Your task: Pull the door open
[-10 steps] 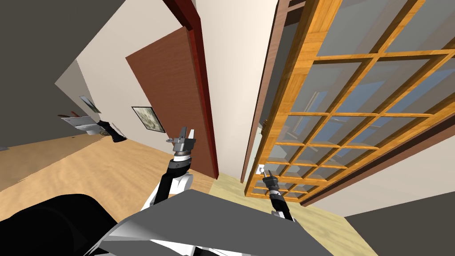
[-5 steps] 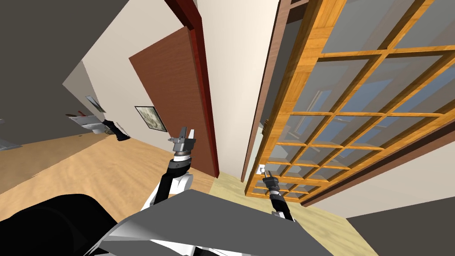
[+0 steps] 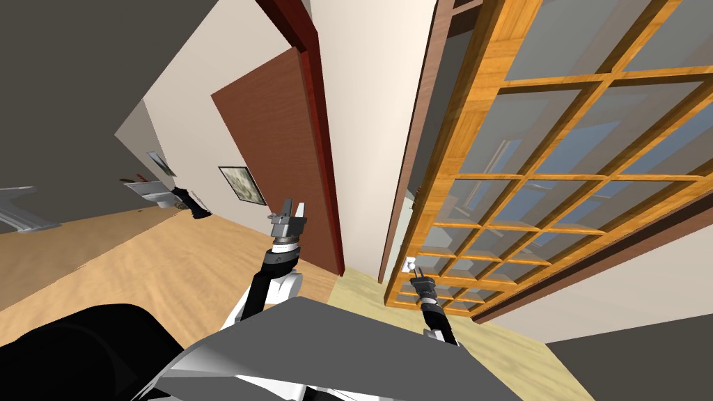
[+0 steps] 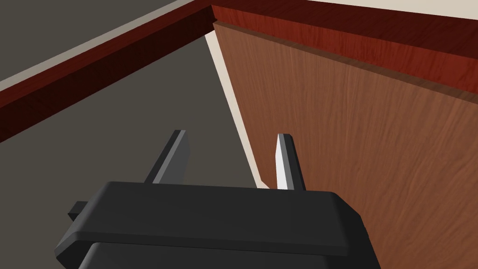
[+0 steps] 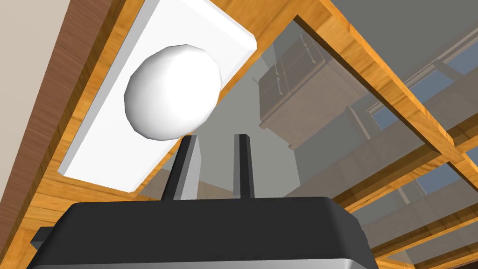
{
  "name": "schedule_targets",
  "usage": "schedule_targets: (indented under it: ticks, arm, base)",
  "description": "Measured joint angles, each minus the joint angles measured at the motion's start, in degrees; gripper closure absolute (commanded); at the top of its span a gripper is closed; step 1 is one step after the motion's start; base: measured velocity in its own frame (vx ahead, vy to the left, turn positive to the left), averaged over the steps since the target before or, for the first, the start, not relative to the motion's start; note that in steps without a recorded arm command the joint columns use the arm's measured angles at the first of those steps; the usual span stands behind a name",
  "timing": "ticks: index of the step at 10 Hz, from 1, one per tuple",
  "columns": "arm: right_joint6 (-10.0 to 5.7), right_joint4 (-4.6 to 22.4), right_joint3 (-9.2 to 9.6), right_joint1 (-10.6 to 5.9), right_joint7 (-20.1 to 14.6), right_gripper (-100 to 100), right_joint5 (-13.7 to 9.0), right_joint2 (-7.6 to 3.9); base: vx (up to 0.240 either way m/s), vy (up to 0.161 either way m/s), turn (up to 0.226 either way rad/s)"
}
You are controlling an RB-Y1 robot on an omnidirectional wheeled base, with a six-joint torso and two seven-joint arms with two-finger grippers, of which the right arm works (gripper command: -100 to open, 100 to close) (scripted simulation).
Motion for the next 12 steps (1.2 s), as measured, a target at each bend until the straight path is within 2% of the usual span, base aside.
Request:
schedule_targets:
  ticks: [2,3,5,6,7,8,9,11,12]
  arm:
    - [-0.7,0.8,0.22,-0.13,-1.0,-100,-0.1,-0.25]
    - [0.53,-1.8,0.03,1.2,-0.6,-100,-0.2,-0.44]
    - [1.95,-4.3,0.26,2.26,-2.2,-100,-1.1,-0.71]
    - [1.22,-2.7,0.42,1.57,-2.7,-100,-1.1,-0.49]
    - [-0.81,1.1,1.01,-0.16,-4.6,-100,-1.4,-0.25]
    - [0.35,-2.3,0.95,1.96,-5.1,-100,-1.9,-0.5]
    - [0.58,-1.3,1.24,0.97,-6.3,-100,-2.5,-0.21]
    - [-0.77,1.4,2.06,-0.37,-9.8,-100,-3.5,0.05]
    - [-0.37,0.5,2.09,0.37,-10.3,-100,-3.7,-0.05]
  base:
    - [0.005,0.001,-0.003]
    - [-0.031,-0.028,0.045]
    - [-0.036,-0.013,0.026]
    - [-0.032,-0.009,0.033]
    - [-0.031,-0.014,0.044]
    - [-0.053,-0.025,0.033]
    - [-0.069,-0.032,0.103]
    - [-0.039,-0.016,0.024]
    - [0.01,0.007,-0.024]
